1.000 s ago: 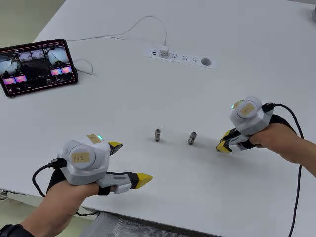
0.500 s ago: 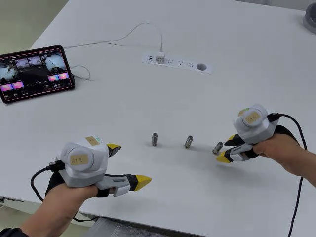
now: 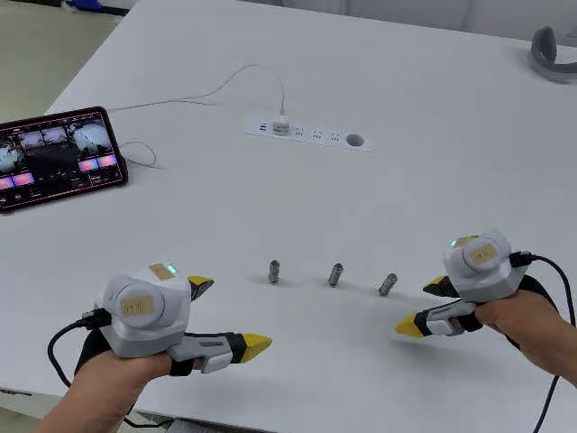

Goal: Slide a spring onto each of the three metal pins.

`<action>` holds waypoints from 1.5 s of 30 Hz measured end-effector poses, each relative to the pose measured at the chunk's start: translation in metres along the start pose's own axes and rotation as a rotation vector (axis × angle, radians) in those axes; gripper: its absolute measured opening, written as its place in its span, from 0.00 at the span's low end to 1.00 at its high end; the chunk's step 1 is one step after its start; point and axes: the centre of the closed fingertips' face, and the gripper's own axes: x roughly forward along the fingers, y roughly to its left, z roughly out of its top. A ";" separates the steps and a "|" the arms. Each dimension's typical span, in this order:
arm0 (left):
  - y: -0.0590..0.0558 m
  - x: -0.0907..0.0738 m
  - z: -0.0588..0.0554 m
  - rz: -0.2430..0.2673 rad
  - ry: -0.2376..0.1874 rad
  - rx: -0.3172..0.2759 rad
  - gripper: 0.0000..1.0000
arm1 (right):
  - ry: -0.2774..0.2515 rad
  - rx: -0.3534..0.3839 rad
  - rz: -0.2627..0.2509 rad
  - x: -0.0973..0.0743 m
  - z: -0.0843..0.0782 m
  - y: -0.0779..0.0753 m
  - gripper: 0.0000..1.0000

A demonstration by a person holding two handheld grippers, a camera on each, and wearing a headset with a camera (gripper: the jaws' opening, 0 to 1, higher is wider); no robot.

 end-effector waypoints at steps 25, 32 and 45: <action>0.005 0.000 0.012 -0.004 -0.024 0.018 0.80 | -0.293 0.174 -0.040 -0.043 0.020 0.036 0.71; 0.006 -0.001 0.016 -0.019 -0.035 0.007 0.85 | -0.337 0.201 -0.042 -0.049 0.020 0.048 0.79; -0.002 -0.002 0.014 -0.066 -0.028 0.020 0.84 | -0.356 0.224 -0.033 -0.048 0.017 0.062 0.83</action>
